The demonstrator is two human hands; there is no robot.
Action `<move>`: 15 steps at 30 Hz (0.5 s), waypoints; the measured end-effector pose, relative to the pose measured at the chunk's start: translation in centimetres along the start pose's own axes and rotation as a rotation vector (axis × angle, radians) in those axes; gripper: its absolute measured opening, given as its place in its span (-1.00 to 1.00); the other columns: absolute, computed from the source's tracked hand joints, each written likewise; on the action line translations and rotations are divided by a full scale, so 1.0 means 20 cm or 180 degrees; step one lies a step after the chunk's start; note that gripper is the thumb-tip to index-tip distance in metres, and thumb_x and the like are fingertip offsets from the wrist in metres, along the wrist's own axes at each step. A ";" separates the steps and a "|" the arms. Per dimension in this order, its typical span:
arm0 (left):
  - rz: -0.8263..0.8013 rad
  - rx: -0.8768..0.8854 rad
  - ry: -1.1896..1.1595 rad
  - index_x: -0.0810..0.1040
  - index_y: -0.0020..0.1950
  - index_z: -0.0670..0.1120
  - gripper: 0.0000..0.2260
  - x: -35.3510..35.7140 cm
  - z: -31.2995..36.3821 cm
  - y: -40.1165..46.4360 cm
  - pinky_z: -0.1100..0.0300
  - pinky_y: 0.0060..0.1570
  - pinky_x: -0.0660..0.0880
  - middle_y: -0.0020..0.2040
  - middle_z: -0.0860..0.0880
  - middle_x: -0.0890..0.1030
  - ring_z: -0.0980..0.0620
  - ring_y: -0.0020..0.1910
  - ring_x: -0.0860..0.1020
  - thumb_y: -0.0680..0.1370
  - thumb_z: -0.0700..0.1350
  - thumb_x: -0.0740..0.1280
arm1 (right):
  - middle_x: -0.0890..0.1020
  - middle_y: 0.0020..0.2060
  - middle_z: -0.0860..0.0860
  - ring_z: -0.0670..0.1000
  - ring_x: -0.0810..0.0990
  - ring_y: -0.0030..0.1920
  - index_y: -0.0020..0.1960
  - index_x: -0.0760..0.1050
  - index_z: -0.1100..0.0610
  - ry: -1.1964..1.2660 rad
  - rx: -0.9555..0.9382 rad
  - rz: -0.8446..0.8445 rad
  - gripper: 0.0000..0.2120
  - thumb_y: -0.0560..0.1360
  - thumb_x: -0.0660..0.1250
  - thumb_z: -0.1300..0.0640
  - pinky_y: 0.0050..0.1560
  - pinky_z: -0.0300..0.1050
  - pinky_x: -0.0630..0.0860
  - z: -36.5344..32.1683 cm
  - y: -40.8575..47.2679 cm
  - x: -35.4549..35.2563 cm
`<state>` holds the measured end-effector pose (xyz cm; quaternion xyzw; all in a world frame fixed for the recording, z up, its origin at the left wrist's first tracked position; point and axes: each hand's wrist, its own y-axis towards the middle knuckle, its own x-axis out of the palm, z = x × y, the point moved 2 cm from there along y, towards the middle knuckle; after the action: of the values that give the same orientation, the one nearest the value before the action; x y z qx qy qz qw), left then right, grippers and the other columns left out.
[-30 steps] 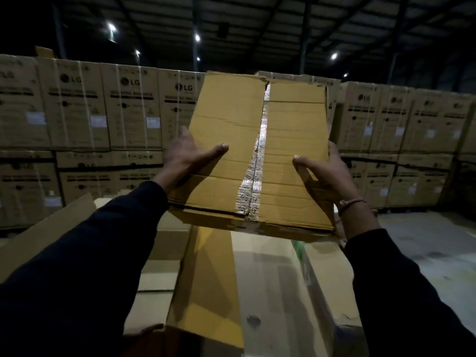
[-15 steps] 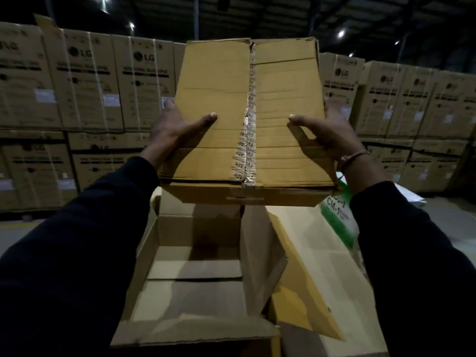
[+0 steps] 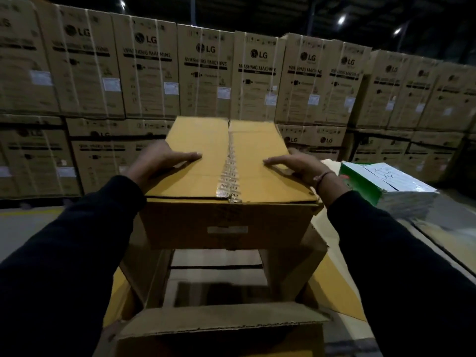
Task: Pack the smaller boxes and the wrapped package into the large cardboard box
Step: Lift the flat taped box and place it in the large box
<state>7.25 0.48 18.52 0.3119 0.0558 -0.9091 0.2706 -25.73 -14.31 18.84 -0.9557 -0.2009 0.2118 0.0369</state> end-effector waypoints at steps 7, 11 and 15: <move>-0.0262 -0.0407 0.0299 0.14 0.62 -0.14 0.10 0.27 -0.35 -0.03 -0.07 0.30 0.48 0.43 -0.16 0.47 -0.20 0.35 0.49 0.31 0.31 0.59 | 0.70 0.13 0.16 0.21 0.72 0.08 0.32 0.50 0.12 -0.0178 0.0877 -0.0290 -0.19 0.19 0.74 -0.11 0.12 0.12 0.68 0.43 0.11 0.21; -0.0564 -0.0677 0.0174 0.37 0.51 -0.07 0.12 0.40 -0.51 -0.05 -0.13 0.25 0.54 0.36 -0.13 0.56 -0.16 0.25 0.55 0.09 0.44 0.59 | 0.68 0.08 0.15 0.15 0.69 0.04 0.22 0.51 0.14 -0.0233 0.1078 -0.0426 -0.46 0.39 0.64 -0.06 0.00 0.02 0.66 0.58 0.14 0.32; -0.0506 -0.0826 0.0293 0.33 0.50 -0.14 -0.03 0.52 -0.64 -0.05 0.03 0.15 0.51 0.37 -0.14 0.52 -0.17 0.29 0.53 0.29 0.36 0.57 | 0.63 0.11 0.14 0.16 0.62 0.10 0.28 0.46 0.13 -0.0299 0.1184 -0.0373 -0.44 0.43 0.60 -0.07 0.07 0.06 0.60 0.72 0.17 0.41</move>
<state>6.67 0.01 2.08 0.3102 0.2097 -0.8975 0.2331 -23.78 -14.43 2.08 -0.9082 -0.2150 0.2871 0.2156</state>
